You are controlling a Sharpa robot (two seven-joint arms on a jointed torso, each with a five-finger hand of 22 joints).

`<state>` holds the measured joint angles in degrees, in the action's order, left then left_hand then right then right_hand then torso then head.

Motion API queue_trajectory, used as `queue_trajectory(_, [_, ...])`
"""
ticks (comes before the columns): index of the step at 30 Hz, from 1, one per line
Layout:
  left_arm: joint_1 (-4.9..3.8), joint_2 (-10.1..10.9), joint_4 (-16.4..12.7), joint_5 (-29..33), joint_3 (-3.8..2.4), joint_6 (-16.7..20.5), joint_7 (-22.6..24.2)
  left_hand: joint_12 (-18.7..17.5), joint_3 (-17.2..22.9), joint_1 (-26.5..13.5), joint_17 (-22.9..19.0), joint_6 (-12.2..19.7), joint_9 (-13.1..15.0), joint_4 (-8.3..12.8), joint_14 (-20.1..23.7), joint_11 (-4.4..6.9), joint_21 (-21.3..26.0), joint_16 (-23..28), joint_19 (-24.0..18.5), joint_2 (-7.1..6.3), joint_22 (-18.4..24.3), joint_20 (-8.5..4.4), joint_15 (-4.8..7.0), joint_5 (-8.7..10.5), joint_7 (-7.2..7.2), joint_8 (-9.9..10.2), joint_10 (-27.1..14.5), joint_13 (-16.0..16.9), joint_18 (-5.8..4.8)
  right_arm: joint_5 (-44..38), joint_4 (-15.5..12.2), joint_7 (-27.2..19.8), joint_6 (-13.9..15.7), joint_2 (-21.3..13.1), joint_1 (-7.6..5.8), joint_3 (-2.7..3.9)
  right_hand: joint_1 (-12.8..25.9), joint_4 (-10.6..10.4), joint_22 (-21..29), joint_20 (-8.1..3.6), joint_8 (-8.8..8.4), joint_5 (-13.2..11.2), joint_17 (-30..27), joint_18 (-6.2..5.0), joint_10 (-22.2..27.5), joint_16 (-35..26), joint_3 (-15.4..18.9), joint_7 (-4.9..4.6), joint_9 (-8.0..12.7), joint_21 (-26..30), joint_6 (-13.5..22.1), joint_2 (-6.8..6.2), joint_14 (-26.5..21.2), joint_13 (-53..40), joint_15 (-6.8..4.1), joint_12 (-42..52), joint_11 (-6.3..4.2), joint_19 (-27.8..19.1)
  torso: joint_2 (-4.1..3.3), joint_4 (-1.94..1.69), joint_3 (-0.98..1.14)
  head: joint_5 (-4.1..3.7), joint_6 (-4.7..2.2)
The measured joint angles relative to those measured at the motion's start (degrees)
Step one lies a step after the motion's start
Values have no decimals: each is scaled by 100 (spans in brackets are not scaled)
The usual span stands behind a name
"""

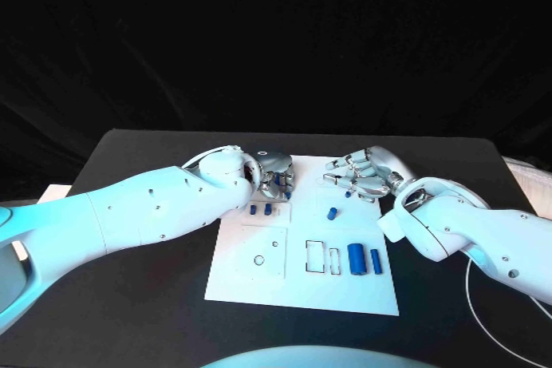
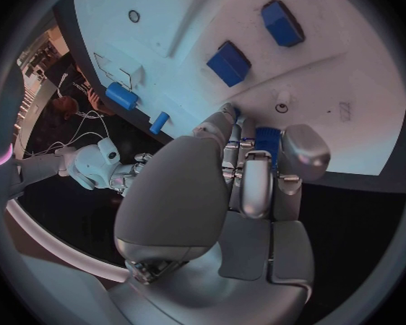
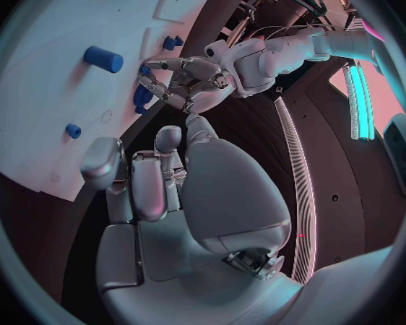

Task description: Assemble the parts on the task board

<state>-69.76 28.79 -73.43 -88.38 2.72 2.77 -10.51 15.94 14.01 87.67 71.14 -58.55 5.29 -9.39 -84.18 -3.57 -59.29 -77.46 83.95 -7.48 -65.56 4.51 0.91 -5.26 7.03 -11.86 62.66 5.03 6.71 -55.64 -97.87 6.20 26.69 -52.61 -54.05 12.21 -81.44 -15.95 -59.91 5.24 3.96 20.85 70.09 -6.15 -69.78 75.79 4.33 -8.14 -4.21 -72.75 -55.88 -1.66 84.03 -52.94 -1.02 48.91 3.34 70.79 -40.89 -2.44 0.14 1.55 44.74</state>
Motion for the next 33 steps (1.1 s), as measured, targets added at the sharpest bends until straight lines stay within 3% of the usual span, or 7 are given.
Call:
queue_trajectory(11, [4, -71, 86, -12, -16, -39, -23, -104, 185, 0, -44, -145, -14, 7, 20, 63, -212, 0, 19, 0, -196, -22, 63, 0, -63, 59, 232, -40, 1, 0, -1, -4, 0, 6, 0, 0, 0, 0, 1, 0, 0, 23, 4, 0, 0, 0, 0, 0, 0, 0, 0, 0, 0, 1, 0, 0, 0, 0, 0, 0, -3, 0, 8])
queue_trajectory(14, [6, -90, 108, -10, -23, -39, -22, -165, 277, 0, -55, -215, -17, -7, 20, 59, -279, 0, -1, 0, -256, -42, 63, 0, -70, 81, 326, -56, -90, 0, -1, -5, -1, 11, 0, 0, 0, 0, 1, 0, 0, 23, 4, 0, 0, 0, 0, 0, 0, 0, 0, 0, 0, 1, 0, 0, 0, 0, -2, 1, -3, 1, 22])
queue_trajectory(26, [31, -107, 116, 47, -28, -34, 9, -270, 442, 0, -84, -318, -28, 78, 20, 71, -434, -23, -1, 0, -405, -42, 63, 0, -51, 139, 440, -87, -90, 1, -2, -7, -2, 17, 0, 0, 0, 0, -4, 0, 0, 22, 16, 0, 0, 0, 0, 0, 0, 0, 0, 0, 0, -5, 0, 23, 0, 0, 3, -1, 1, 12, 48])
queue_trajectory(33, [59, -52, 83, 207, -47, 50, 7, -378, 712, -2, -129, -470, -39, 175, 20, 70, -611, -23, -1, 2, -563, -42, 63, 1, -42, 180, 623, -89, -90, 1, -7, -8, -2, 16, 0, 0, 0, 0, -4, 0, 0, 44, 16, 0, 0, 0, 0, 0, 0, 0, 0, 0, 0, -5, 0, 23, 0, 0, 4, 3, 2, 16, 24])
